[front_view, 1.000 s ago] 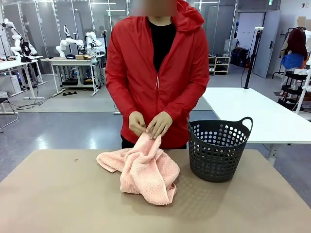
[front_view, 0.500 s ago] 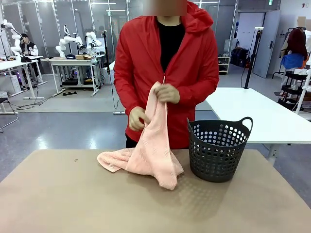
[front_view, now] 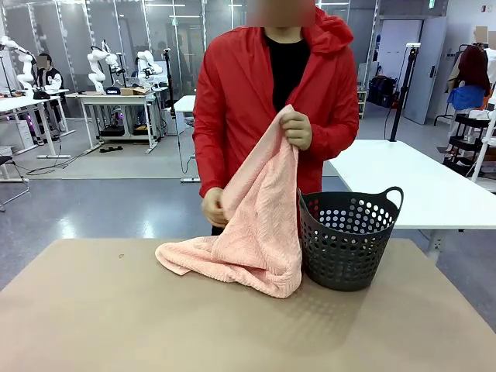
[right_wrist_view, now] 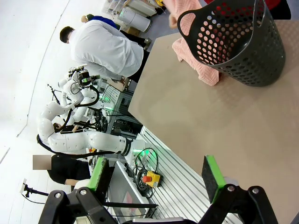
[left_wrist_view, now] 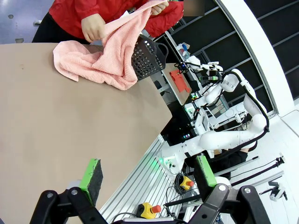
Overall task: Fold the towel.
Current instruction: Grab the top end of the 100 cm Hotel Towel extended by the human.
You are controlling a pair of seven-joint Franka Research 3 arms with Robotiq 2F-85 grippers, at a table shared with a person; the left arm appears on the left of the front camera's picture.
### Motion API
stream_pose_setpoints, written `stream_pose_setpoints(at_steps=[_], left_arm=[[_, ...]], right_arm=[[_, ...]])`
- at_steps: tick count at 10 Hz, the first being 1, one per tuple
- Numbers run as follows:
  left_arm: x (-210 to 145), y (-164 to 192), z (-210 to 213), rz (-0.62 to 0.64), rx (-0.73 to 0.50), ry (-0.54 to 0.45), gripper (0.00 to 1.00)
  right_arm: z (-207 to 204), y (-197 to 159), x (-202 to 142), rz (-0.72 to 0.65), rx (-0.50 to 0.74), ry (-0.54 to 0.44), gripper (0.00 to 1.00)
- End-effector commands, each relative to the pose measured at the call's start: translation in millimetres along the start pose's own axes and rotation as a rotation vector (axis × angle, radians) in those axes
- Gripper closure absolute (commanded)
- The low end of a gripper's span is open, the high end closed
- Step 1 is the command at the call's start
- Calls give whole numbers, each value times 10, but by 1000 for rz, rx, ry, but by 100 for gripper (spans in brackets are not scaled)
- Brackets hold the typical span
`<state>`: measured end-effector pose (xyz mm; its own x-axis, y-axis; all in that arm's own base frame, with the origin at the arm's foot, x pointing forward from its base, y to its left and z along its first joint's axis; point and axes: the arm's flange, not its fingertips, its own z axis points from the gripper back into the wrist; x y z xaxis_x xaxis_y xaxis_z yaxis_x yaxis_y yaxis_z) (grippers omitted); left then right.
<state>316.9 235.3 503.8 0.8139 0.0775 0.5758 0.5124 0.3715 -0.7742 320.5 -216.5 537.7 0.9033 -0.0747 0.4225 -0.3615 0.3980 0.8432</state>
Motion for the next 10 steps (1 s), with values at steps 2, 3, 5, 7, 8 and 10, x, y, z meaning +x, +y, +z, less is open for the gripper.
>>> stream_pose_setpoints(at_steps=[2, 3, 5, 7, 8, 10], left_arm=[[2, 2, 10, -10, -19, -7, 0], [2, 2, 10, -10, -19, -7, 0], [2, 2, 10, -10, -19, -7, 0], [2, 2, 10, -10, -19, -7, 0], [2, 2, 10, -10, -19, -7, 0], [2, 2, 10, -10, -19, -7, 0]], right_arm=[[13, -9, 3, 19, 11, -5, 0], [13, -9, 3, 19, 11, -5, 0], [13, -9, 3, 19, 11, -5, 0], [13, -9, 3, 19, 11, -5, 0], [13, -9, 3, 19, 11, -5, 0], [13, -9, 3, 19, 11, -5, 0]])
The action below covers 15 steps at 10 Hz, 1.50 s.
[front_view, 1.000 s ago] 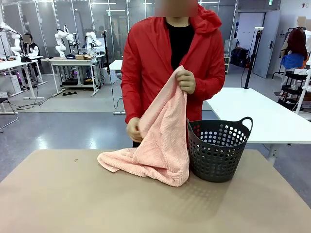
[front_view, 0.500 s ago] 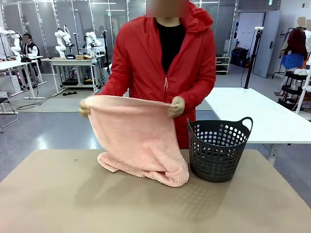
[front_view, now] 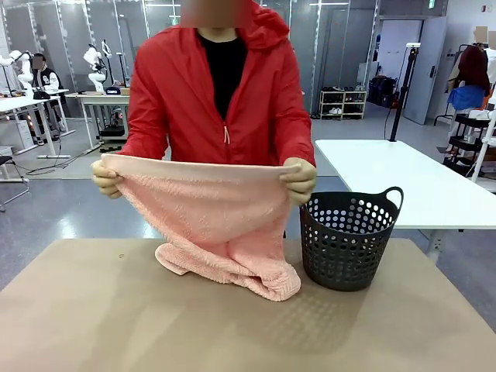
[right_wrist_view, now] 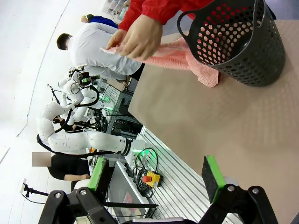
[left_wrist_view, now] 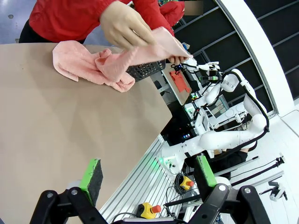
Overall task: Fold the towel.
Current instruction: Grab the top end of the 100 cm Hotel Towel extended by the human.
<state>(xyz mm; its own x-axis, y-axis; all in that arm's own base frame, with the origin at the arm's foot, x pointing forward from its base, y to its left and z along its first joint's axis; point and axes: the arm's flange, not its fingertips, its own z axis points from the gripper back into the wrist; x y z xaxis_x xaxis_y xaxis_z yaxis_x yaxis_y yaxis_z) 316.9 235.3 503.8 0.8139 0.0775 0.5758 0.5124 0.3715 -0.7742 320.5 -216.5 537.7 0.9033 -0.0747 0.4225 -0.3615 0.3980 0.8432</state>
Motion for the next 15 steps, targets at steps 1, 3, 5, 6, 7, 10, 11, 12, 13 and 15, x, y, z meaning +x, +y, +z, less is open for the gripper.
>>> stream_pose_setpoints(at_steps=[1, 3, 5, 6, 7, 10, 11, 12, 13, 15], left_arm=[[2, 2, 10, -10, -19, -7, 0], [2, 2, 10, -10, -19, -7, 0], [2, 2, 10, -10, -19, -7, 0], [2, 2, 10, -10, -19, -7, 0], [2, 2, 10, -10, -19, -7, 0], [0, 0, 0, 0, 0, 0, 0], [41, -76, -17, -110, 48, 56, 0], [129, -212, -11, -217, 94, 91, 0], [281, -464, 7, -345, 176, 131, 0], [564, -1110, -47, -642, 344, 229, 0]], right_arm=[[13, -9, 3, 19, 11, -5, 0], [13, -9, 3, 19, 11, -5, 0], [13, -9, 3, 19, 11, -5, 0], [13, -9, 3, 19, 11, -5, 0], [13, -9, 3, 19, 11, -5, 0], [0, 0, 0, 0, 0, 0, 0], [31, 59, 40, 72, -29, -11, 0], [55, 207, 97, 175, -109, 1, 0], [102, 479, 188, 316, -220, 21, 0], [94, 1141, 352, 575, -386, 91, 0]])
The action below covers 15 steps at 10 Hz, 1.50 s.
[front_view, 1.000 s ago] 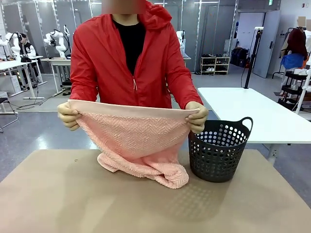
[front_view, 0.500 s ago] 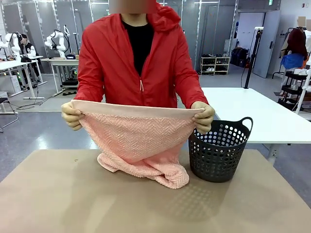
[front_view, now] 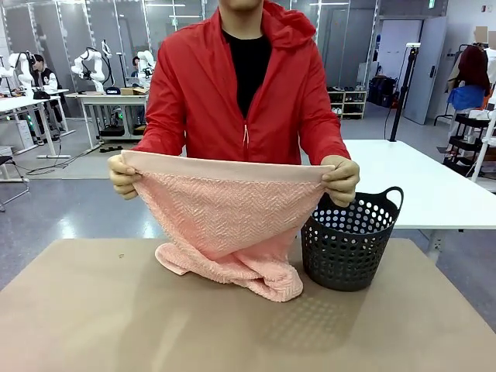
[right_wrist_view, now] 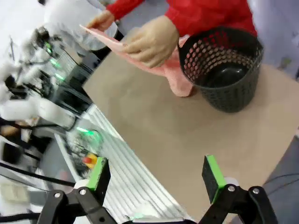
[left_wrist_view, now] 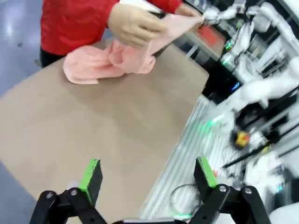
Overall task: Fold the towel.
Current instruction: Grab the top end of the 100 cm Hotel Towel extended by the human.
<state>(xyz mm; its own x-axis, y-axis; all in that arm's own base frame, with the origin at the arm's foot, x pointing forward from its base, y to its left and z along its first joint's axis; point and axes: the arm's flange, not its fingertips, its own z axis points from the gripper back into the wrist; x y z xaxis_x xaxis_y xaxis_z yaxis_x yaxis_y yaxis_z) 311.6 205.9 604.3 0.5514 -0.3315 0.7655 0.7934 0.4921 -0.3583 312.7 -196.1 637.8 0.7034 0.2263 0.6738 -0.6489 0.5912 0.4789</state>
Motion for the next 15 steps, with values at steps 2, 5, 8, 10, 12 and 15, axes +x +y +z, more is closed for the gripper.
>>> stream_pose_setpoints(at_steps=[2, 5, 8, 10, 12, 15], left_arm=[[637, -681, -108, -420, 319, 145, 0], [1030, -1426, -593, -814, 488, 267, 0], [1060, -1808, -1143, -1014, 556, 341, 0], [1103, -1837, -1224, -992, 510, 301, 0], [1125, -1901, -1155, -1038, 520, 340, 0], [1125, -1901, -1155, -1038, 520, 340, 0]], right_arm=[[-94, 819, 454, 395, -242, 104, 0], [-516, 1718, 720, 711, -341, 212, 0], [-978, 2147, 764, 866, -401, 299, 0], [-1040, 2174, 777, 851, -359, 285, 0], [-1005, 2256, 814, 882, -363, 304, 0], [-1005, 2256, 814, 882, -363, 304, 0]])
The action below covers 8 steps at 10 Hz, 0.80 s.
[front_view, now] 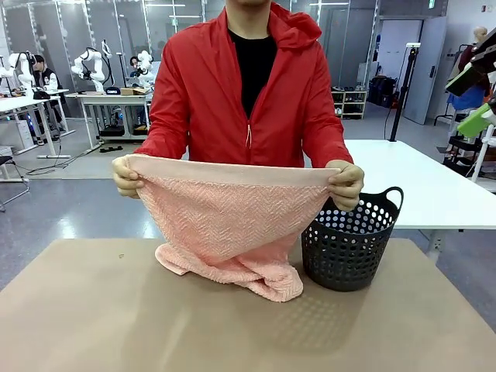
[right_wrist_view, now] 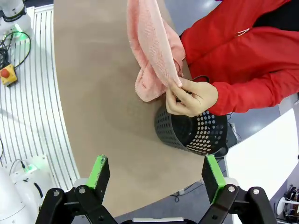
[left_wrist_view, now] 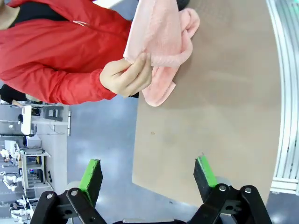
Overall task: Fold the towel.
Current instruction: Grab the top end of the 100 cm Hotel Towel extended by the human.
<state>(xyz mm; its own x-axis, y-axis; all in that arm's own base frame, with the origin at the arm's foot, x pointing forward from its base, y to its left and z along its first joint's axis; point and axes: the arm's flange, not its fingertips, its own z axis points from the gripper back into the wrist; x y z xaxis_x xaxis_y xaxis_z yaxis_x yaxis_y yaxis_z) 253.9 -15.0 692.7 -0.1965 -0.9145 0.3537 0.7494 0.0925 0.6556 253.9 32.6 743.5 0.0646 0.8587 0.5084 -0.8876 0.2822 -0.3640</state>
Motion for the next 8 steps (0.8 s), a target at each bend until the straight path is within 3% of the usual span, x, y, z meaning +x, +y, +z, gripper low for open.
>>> stream_pose_setpoints(at_steps=[1, 2, 3, 6, 8], left_arm=[[6, 0, -7, 3, 2, 0, 0], [461, 139, -49, -88, -33, 10, 0], [780, 262, -108, -96, -74, 4, 0], [1521, 494, -371, -152, -128, 147, 0], [1881, 517, -556, -207, -182, 175, 0]], right_arm=[[-9, 0, 0, 1, 0, 0, 0], [-185, -105, 363, 121, 28, 30, 0], [-280, -141, 572, 183, 46, 24, 0], [-614, -191, 1011, 266, 35, 122, 0], [-788, -183, 1195, 310, 54, 150, 0]])
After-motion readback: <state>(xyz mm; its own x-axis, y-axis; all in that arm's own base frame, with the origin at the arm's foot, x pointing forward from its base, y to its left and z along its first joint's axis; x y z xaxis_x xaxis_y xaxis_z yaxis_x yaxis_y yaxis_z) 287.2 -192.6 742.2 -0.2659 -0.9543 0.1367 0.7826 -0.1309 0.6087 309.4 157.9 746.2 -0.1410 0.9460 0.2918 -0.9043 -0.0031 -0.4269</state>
